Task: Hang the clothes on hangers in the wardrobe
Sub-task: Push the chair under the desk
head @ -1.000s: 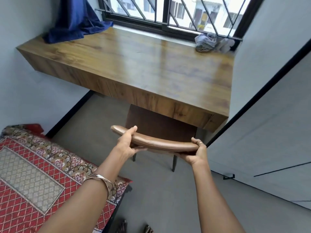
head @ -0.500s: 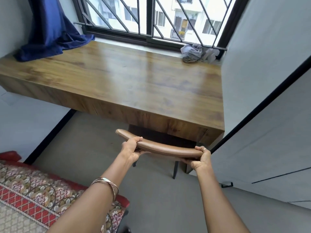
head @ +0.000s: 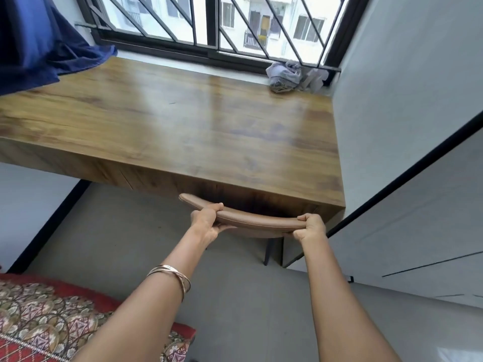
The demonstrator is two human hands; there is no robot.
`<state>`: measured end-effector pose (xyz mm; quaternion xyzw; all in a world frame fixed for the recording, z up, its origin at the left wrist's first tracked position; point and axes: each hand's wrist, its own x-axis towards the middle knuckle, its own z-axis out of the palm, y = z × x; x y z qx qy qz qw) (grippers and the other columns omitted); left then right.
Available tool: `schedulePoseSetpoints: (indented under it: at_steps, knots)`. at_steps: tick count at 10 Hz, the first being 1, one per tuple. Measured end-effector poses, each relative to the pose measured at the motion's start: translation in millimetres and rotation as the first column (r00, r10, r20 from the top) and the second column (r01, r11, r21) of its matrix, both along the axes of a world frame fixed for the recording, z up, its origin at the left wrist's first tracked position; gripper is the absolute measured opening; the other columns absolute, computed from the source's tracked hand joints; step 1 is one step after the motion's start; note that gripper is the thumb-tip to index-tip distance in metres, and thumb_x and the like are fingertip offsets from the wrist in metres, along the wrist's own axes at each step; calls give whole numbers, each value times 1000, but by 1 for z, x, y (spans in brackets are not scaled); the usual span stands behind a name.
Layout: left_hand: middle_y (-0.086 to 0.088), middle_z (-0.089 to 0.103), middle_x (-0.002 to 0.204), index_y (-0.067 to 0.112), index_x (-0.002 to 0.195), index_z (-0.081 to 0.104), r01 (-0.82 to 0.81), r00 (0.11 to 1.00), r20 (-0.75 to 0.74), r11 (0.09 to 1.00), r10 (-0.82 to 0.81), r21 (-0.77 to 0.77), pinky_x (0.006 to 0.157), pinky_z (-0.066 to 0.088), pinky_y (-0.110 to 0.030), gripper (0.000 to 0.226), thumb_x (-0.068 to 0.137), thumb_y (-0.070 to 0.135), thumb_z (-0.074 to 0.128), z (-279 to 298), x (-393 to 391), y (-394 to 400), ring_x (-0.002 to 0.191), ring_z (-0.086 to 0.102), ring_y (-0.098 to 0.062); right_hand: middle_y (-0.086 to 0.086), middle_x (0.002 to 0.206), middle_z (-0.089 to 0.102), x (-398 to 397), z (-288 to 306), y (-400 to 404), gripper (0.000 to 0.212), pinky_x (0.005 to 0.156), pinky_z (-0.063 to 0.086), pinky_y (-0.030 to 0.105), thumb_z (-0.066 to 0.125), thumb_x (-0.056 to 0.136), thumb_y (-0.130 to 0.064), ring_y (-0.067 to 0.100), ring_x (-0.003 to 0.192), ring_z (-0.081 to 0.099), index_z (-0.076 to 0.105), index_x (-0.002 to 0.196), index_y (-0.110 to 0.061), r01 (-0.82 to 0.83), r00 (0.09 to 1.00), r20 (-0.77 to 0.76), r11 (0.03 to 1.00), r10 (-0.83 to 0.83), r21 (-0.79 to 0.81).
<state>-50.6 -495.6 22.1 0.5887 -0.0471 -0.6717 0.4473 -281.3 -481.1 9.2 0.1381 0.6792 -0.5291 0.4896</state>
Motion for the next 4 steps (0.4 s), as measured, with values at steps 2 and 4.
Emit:
schedulePoseSetpoints:
  at_steps: [2,4]
  knots:
    - [-22,60,89,1,91,51,59,993,98,998,-62,32,61,56,-55,28,86,21,70,4,3,5,76,63,-36,18,115,53,-4,-9,2,21,96,45,58,58,75,8,33,101,51,59,93,-1,-109,993,-49,992,106,-67]
    - [-20,67,90,-1,108,56,333,788,473,919,-394,211,50,55,-38,44,91,39,59,14,-5,22,73,67,-35,21,119,52,-12,18,20,27,71,54,59,60,93,-12,45,106,57,50,117,-4,-435,896,-112,900,430,-33]
